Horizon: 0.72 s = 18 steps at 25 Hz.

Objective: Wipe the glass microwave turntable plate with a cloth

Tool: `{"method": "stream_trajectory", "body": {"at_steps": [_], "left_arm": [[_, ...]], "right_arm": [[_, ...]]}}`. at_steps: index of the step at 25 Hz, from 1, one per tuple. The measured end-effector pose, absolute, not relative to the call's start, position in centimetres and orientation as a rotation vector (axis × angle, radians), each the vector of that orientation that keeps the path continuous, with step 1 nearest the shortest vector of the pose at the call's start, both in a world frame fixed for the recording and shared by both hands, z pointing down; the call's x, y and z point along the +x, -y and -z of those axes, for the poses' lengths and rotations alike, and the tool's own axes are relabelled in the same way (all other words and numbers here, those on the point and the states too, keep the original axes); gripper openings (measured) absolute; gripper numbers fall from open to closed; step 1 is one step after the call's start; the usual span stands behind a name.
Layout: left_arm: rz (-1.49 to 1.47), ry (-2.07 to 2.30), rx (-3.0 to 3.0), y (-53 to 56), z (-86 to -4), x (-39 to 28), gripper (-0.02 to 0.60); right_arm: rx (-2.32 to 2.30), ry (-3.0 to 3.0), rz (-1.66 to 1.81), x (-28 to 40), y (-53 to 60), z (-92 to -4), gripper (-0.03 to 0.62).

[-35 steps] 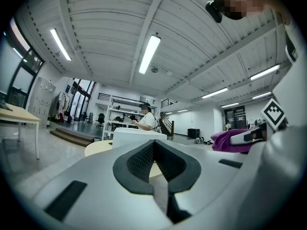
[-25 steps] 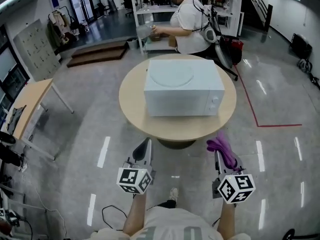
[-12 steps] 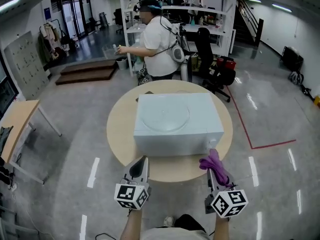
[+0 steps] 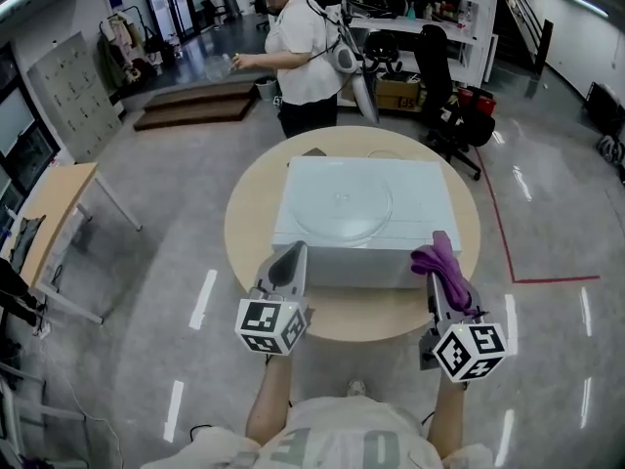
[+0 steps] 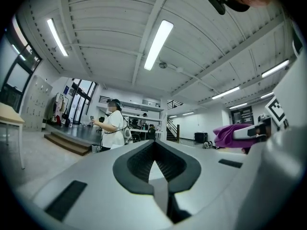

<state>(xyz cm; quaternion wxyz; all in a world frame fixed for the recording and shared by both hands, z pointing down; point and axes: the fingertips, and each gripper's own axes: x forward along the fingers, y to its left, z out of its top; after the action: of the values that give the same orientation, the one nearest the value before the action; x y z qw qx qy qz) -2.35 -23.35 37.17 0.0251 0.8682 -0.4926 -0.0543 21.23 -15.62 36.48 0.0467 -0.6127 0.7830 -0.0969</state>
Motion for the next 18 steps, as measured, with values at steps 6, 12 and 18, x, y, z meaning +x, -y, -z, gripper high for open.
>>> {"method": "stream_trajectory", "body": {"at_steps": [6, 12, 18], "left_arm": [[0.031, 1.580, 2.626, 26.5, -38.6, -1.3, 0.005], [-0.039, 1.585, 2.617, 28.5, -38.6, -1.0, 0.004], [-0.257, 1.598, 2.547, 32.6, -40.0, -3.2, 0.003]], "right_arm": [[-1.787, -2.453, 0.327, 22.1, 19.0, -36.7, 0.048], [-1.760, -2.482, 0.352, 22.1, 21.5, -37.2, 0.048], [-1.763, -2.487, 0.340, 21.9, 24.1, -36.9, 0.048]]}}
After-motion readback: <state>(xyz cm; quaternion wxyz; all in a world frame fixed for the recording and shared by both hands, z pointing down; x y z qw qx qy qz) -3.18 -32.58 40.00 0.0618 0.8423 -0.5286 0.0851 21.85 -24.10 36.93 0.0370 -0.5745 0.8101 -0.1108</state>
